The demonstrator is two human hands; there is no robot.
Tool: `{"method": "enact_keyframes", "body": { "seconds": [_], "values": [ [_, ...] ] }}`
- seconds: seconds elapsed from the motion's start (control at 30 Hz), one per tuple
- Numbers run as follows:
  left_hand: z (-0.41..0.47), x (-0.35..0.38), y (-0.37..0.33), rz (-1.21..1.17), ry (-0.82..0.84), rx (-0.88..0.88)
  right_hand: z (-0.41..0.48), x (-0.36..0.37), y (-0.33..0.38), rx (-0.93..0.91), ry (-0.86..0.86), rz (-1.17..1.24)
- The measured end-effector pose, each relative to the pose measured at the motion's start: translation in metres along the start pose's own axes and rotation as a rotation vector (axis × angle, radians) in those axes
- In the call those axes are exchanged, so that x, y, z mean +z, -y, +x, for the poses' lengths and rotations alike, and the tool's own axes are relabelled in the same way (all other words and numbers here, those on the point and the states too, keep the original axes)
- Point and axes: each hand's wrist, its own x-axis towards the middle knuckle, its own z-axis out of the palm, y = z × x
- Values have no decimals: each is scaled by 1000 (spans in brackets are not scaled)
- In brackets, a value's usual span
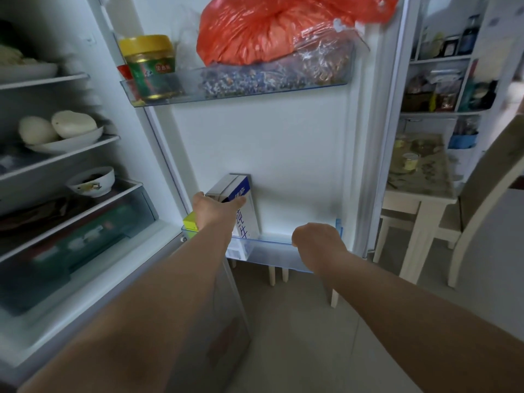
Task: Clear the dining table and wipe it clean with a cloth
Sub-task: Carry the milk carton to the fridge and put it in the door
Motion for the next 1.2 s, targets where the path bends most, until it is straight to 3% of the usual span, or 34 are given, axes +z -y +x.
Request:
{"method": "enact_keyframes", "body": {
  "seconds": [0.23, 0.4, 0.83, 1.2],
  "values": [
    [-30, -6, -12, 95, -174, 81, -20, 12, -14, -40, -83, -91],
    [-64, 5, -24, 46, -160, 83, -53, 13, -46, -16, -132, -130],
    [-197, 93, -27, 56, 257, 52, -149, 18, -162, 133, -54, -2],
    [-276, 192, -42, 128, 429, 56, -209, 15, -258, 313, -81, 18]
  ]
}}
